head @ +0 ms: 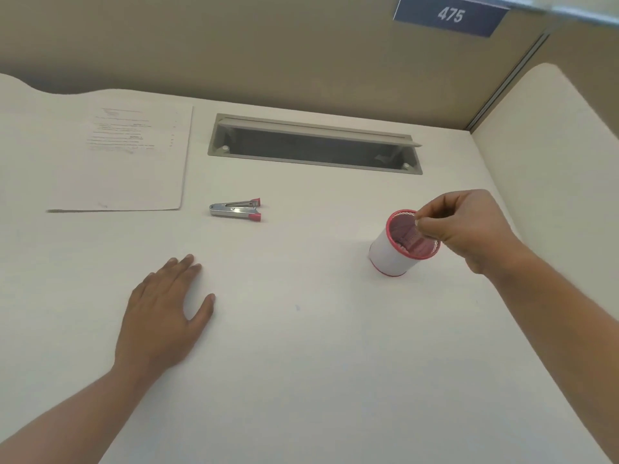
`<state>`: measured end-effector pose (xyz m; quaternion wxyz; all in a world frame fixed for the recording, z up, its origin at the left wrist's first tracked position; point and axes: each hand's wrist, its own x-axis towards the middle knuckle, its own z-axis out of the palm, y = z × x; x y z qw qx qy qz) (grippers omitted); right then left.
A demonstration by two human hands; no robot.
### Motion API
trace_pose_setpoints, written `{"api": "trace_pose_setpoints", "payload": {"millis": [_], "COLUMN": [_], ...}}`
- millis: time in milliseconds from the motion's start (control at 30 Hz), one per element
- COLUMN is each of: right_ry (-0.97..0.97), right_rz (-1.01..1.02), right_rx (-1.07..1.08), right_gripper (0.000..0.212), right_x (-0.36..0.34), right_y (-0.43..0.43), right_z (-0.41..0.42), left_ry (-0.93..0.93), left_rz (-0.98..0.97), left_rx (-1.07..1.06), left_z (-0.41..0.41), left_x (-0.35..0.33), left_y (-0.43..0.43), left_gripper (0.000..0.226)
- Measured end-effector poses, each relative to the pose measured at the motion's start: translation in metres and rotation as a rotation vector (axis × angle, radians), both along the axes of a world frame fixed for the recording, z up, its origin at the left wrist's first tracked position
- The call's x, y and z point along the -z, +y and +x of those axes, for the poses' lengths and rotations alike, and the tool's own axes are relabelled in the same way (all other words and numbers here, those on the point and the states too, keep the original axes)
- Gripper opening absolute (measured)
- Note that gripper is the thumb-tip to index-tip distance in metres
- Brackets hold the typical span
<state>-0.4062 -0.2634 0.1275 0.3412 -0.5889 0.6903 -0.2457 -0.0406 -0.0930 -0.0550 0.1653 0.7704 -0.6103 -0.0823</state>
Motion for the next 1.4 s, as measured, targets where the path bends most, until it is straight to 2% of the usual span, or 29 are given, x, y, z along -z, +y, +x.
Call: {"api": "trace_pose_setpoints", "payload": {"millis": [133, 200, 267, 367, 467, 567, 733, 900, 967, 1067, 1200, 1400], "right_ry": [0.387, 0.553, 0.641, 0.598, 0.549, 0.588, 0.652, 0.430, 0.313, 0.257, 0.389, 0.589], "right_rz": [-0.015, 0.029, 0.028, 0.002, -0.021, -0.062, -0.050, -0.142, -0.099, 0.018, 0.081, 0.000], "right_rx": [-0.200, -0.326, -0.399, -0.402, -0.399, -0.451, -0.465, -0.324, -0.348, -0.467, -0.623, -0.615], "right_gripper": [0.016, 0.026, 0.042, 0.053, 0.043, 0.031, 0.030, 0.016, 0.013, 0.013, 0.020, 0.036], "right_x": [0.009, 0.013, 0.016, 0.013, 0.010, 0.010, 0.009, -0.001, 0.002, 0.027, 0.078, 0.106], "right_y": [-0.016, -0.021, -0.023, -0.023, -0.022, -0.019, -0.018, -0.003, 0.012, 0.035, 0.049, 0.057], "right_z": [-0.007, -0.006, -0.004, 0.000, 0.001, 0.002, 0.000, 0.015, 0.032, 0.060, 0.085, 0.097], "left_ry": [0.001, -0.010, -0.020, -0.022, -0.018, -0.013, -0.006, -0.009, -0.015, -0.009, -0.013, -0.001], "left_rz": [0.000, -0.006, -0.003, 0.004, -0.005, 0.000, 0.003, 0.011, 0.010, 0.003, 0.003, -0.006], "left_rx": [-0.008, -0.005, 0.002, 0.001, -0.002, -0.001, 0.002, 0.000, 0.004, 0.002, 0.002, 0.002], "left_z": [-0.001, 0.000, 0.001, 0.000, 0.000, -0.001, 0.000, -0.001, 0.000, -0.001, 0.000, 0.000], "left_x": [-0.001, 0.000, 0.001, 0.002, 0.001, 0.000, -0.001, 0.000, 0.000, -0.001, 0.000, 0.001], "left_y": [-0.002, -0.002, -0.002, -0.003, -0.003, -0.003, -0.002, -0.003, -0.002, -0.002, -0.002, -0.001], "left_gripper": [0.065, 0.066, 0.066, 0.067, 0.067, 0.067, 0.067, 0.066, 0.065, 0.064, 0.063, 0.061]}}
